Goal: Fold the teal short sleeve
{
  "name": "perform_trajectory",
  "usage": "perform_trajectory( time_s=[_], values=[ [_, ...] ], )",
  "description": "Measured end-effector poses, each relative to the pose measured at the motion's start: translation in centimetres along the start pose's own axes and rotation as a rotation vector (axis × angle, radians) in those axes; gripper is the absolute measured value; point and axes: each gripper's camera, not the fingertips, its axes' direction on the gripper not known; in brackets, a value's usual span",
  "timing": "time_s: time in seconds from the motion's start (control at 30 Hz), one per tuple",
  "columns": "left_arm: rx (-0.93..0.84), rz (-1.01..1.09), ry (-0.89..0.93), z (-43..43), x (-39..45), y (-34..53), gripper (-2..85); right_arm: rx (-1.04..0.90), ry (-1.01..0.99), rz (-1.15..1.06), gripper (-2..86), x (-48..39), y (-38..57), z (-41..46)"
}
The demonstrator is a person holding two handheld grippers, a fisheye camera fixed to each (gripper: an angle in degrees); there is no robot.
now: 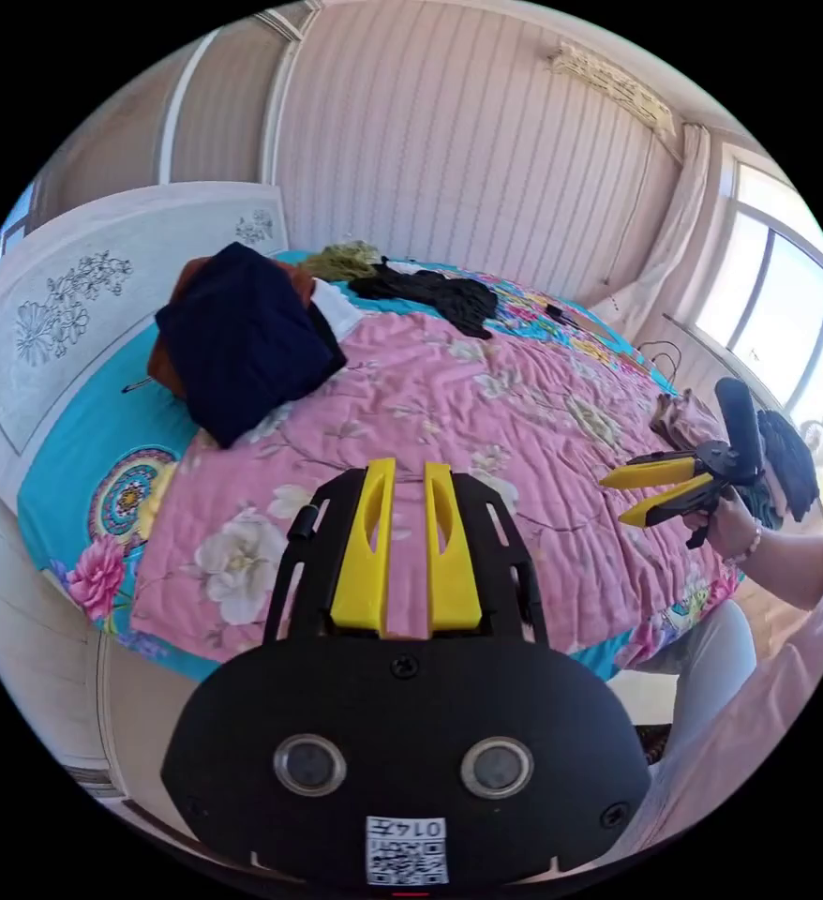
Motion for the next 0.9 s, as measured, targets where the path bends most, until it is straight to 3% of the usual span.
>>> perform_trajectory(
  time_s=[0.3,0.43,0.6,0.73,0.9],
  values=[
    [0.058,-0.345,-0.157,-0.1,-19.5,-0.7,6.5,-0.151,0.095,-0.146,14.2,0.3,-16.5,8.3],
    [0.066,-0.501,-0.005,1.1,-25.4,-1.0,7.2,-0.213,0.067,-0.169,13.2,1.0,-22.9,14.5],
    [0.075,-0.533,0.067,1.2,-29.3,-1.9,9.4,-0.239,0.148,-0.082,13.0,3.3,-28.6,21.1],
    [0.09,-0.566,0.158,1.1,-31.0,-1.9,5.5,-0.223,0.079,0.116,8.3,6.5,-30.8,24.4],
    [0.176,-0.523,0.223,-4.1,-30.6,-2.7,0.1,-0.094,-0.071,0.149,1.3,7.9,-28.6,21.9]
  ],
)
